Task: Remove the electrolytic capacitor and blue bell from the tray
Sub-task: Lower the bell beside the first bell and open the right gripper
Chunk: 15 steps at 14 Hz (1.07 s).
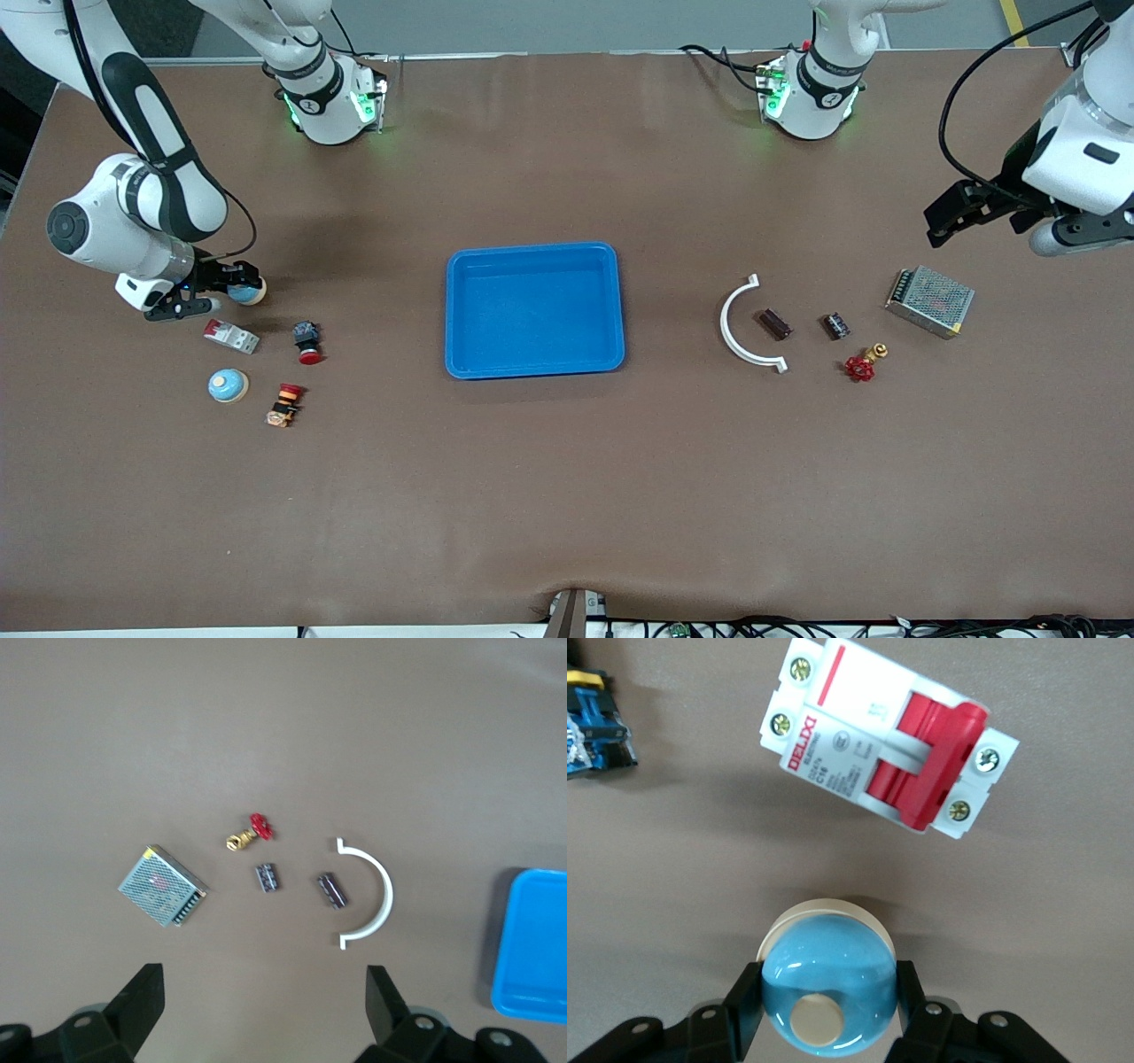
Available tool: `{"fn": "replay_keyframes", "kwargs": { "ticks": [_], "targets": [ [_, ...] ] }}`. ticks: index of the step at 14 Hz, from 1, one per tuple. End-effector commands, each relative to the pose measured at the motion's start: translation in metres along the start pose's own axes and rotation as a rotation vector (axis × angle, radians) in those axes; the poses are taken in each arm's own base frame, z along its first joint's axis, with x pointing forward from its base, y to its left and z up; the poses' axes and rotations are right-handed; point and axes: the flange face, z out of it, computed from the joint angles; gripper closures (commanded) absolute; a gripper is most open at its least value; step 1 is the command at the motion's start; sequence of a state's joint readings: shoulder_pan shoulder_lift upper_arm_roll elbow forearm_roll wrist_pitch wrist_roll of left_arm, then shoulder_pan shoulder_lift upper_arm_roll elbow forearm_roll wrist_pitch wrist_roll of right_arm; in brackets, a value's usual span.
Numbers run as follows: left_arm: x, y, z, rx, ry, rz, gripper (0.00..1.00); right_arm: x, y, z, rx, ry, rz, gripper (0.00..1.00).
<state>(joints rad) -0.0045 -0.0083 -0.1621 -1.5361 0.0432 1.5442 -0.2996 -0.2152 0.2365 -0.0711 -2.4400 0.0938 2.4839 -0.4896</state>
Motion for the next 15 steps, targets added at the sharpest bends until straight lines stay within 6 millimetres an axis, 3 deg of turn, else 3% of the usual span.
{"fn": "replay_keyframes", "kwargs": {
  "ticks": [1, 14, 15],
  "targets": [
    [-0.02, -0.021, -0.007, -0.049, -0.008, 0.027, 0.0, -0.004, -0.005, -0.003, -0.004, 0.014, -0.015, 1.0],
    [-0.041, -0.033, -0.019, -0.024, -0.039, 0.071, 0.0, 0.002, -0.009, 0.018, -0.011, 0.013, -0.019, 1.0],
    [-0.041, -0.034, -0.019, -0.021, -0.039, 0.071, 0.0, 0.002, -0.009, 0.018, -0.011, 0.013, -0.016, 0.78]
  ]
}}
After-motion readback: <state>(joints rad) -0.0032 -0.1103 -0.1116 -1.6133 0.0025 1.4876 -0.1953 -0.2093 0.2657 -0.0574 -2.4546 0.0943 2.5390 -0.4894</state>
